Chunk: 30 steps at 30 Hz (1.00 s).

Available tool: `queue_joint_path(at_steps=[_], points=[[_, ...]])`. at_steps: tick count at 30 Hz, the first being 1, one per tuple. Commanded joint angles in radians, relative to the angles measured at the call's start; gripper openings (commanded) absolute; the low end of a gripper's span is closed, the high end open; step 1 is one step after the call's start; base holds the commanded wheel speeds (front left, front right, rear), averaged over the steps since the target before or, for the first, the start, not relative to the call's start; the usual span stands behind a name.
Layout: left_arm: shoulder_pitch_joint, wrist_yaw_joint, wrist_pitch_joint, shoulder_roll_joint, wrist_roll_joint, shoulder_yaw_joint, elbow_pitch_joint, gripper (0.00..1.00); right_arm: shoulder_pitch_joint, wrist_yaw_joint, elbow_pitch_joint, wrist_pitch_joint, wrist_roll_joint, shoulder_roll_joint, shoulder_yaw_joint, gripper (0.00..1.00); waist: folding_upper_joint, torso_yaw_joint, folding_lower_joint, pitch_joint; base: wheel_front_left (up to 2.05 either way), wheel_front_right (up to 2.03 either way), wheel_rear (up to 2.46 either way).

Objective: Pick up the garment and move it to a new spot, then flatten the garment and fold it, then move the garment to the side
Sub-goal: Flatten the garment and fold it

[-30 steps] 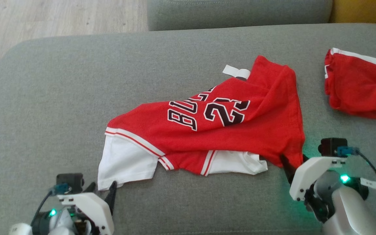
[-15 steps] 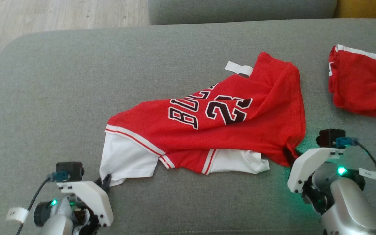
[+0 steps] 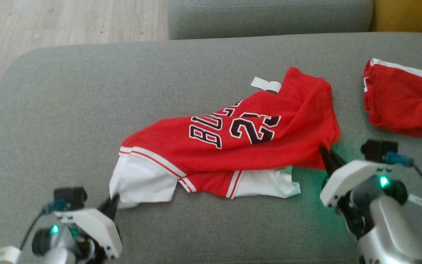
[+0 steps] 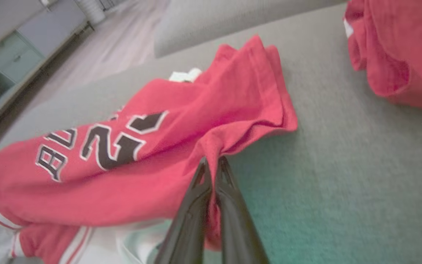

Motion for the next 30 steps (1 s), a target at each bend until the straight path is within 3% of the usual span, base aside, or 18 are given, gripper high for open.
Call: queue_joint_path(at_steps=[1,7,11,20,30], points=[[-0.062,-0.004,-0.018,0.033,-0.008,0.033,-0.056,0.00,-0.051,-0.001,-0.059,-0.021,0.021,0.003,0.031,0.00,0.0000,-0.003,0.0000,0.009,0.00,0.00,0.00],[-0.198,-0.014,-0.001,0.103,-0.013,0.033,-0.164,0.00,-0.179,-0.001,-0.168,-0.050,0.122,-0.019,0.062,0.00,0.0000,-0.004,0.0000,0.074,0.00,0.00,0.00],[-0.374,-0.020,0.029,0.140,-0.040,0.015,-0.160,0.00,-0.328,-0.001,-0.170,-0.036,0.188,-0.058,0.088,0.00,0.0000,0.000,0.0000,0.152,0.00,0.00,0.00],[-0.926,-0.024,-0.015,0.177,-0.106,-0.081,0.095,0.00,-0.772,-0.001,0.034,-0.088,0.269,-0.112,0.138,0.00,0.0000,0.011,0.0000,0.341,0.00,0.00,0.00],[-1.447,-0.024,-0.099,0.233,-0.147,-0.177,0.323,0.00,-1.238,-0.001,0.269,-0.197,0.281,-0.164,0.234,0.00,0.0000,0.004,0.0000,0.417,0.00,0.00,0.00]])
